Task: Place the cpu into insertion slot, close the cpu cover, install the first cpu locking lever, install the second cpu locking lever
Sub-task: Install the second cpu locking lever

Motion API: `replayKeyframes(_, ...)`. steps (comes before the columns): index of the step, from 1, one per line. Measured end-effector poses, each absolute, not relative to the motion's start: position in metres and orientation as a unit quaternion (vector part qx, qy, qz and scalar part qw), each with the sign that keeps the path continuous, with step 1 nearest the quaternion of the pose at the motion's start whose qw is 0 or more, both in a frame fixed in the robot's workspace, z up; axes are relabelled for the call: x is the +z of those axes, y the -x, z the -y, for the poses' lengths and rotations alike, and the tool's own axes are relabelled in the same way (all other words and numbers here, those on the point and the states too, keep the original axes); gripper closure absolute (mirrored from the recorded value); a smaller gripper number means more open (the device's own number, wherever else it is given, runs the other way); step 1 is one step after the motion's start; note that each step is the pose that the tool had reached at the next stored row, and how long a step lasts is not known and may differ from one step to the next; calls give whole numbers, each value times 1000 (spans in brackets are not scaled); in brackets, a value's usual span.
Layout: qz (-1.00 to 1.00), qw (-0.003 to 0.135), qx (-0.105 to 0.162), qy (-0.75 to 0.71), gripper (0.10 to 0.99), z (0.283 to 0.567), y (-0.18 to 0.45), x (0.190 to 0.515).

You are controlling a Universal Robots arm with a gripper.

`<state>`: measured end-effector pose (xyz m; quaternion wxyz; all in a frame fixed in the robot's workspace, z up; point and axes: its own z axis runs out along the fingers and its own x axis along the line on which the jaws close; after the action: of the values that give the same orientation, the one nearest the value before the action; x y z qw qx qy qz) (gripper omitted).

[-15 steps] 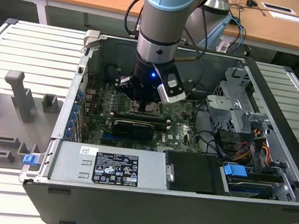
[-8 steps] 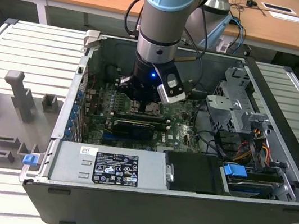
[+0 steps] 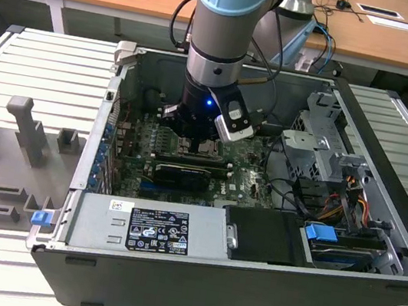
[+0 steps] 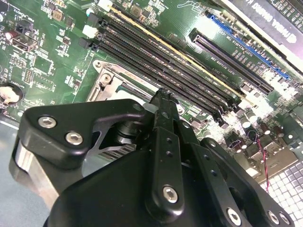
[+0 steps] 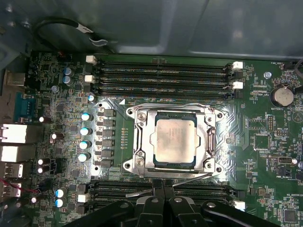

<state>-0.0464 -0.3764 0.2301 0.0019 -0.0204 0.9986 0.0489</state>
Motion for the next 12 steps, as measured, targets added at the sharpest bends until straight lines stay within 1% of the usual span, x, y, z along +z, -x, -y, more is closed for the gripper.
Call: replayKeyframes(12,-999,2,49,20,980,376,46,230)
